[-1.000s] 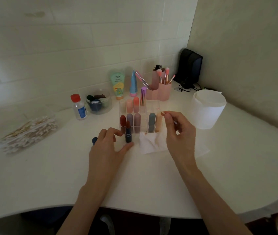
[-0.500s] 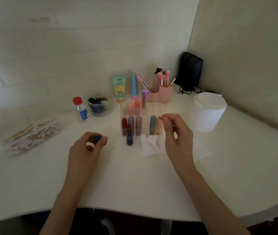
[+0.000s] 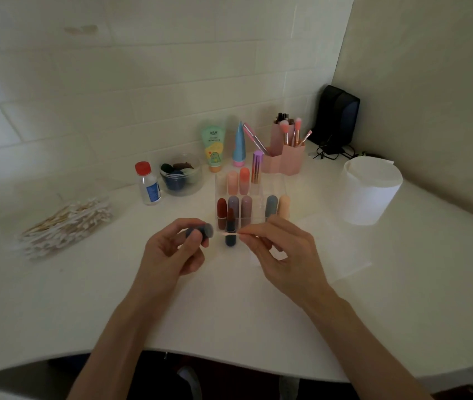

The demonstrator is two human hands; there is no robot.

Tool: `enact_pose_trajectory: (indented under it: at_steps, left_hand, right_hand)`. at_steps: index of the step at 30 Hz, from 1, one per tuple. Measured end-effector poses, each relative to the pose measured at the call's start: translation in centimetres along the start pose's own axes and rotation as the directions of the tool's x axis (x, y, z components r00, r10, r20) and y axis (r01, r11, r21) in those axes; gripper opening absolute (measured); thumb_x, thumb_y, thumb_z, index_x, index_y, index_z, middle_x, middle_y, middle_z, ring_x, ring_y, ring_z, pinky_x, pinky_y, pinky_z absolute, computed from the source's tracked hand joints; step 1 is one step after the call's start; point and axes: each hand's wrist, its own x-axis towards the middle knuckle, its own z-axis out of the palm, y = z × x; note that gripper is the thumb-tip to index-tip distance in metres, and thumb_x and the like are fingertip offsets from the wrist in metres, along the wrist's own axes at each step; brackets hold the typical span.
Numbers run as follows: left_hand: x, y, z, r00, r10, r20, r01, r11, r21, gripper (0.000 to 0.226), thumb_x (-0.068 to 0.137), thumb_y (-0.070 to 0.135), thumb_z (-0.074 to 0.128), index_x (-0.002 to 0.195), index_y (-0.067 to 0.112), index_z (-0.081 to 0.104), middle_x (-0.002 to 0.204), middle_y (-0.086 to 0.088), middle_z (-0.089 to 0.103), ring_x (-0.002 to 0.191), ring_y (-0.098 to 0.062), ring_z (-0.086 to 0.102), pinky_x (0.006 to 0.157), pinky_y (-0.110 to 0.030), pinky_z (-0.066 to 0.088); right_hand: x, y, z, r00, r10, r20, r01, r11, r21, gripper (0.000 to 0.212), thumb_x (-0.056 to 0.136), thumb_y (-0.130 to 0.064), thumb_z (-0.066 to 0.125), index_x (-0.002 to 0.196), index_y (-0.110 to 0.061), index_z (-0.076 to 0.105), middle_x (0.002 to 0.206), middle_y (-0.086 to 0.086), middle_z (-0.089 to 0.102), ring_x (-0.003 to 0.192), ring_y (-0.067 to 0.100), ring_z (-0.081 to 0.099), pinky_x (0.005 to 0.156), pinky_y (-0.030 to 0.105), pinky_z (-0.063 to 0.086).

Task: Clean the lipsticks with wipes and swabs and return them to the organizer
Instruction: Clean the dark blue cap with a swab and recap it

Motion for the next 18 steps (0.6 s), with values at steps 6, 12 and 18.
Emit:
enact_pose_trajectory:
  at_steps: [6,12,18]
  left_hand:
    - [0.1,-0.4,0.2,0.999,0.011,0.041,-0.014,0.998,0.069,0.018,0.092,0.027,0.064,0.101,0.014,0.072,0.078,-0.011,0.054,0.054,-0.019,0.036,0.048,-0.021,0.03]
    - [0.0,-0.5,0.3,1.0,-0.011,0.019,0.009,0.997,0.082,0.018,0.091,0.022,0.061,0.1,0.013,0.074,0.079,-0.011,0.058,0.052,-0.015,0.04,0.048,-0.018,0.035]
    - [0.0,-0.4,0.3,1.0,0.0,-0.002,0.001,0.983,0.186,0.017,0.096,0.015,0.058,0.105,0.007,0.07,0.083,-0.006,0.065,0.05,-0.016,0.046,0.049,-0.02,0.038]
  right_hand:
    - [-0.2,0.1,0.5,0.998,-0.057,-0.002,0.057,0.998,-0.041,0.011,0.093,-0.016,0.076,0.101,-0.009,0.079,0.084,-0.002,0.068,0.076,-0.004,0.043,0.077,0.01,0.041]
    - [-0.3,0.0,0.7,0.998,-0.055,-0.001,0.055,0.994,-0.098,0.012,0.095,-0.018,0.072,0.1,-0.01,0.078,0.083,-0.002,0.069,0.078,-0.007,0.04,0.079,0.006,0.038]
    - [-0.6,0.0,1.1,0.998,-0.045,0.049,0.05,0.992,-0.12,0.022,0.096,-0.028,0.067,0.105,-0.011,0.079,0.091,0.0,0.076,0.079,0.001,0.059,0.083,0.01,0.047]
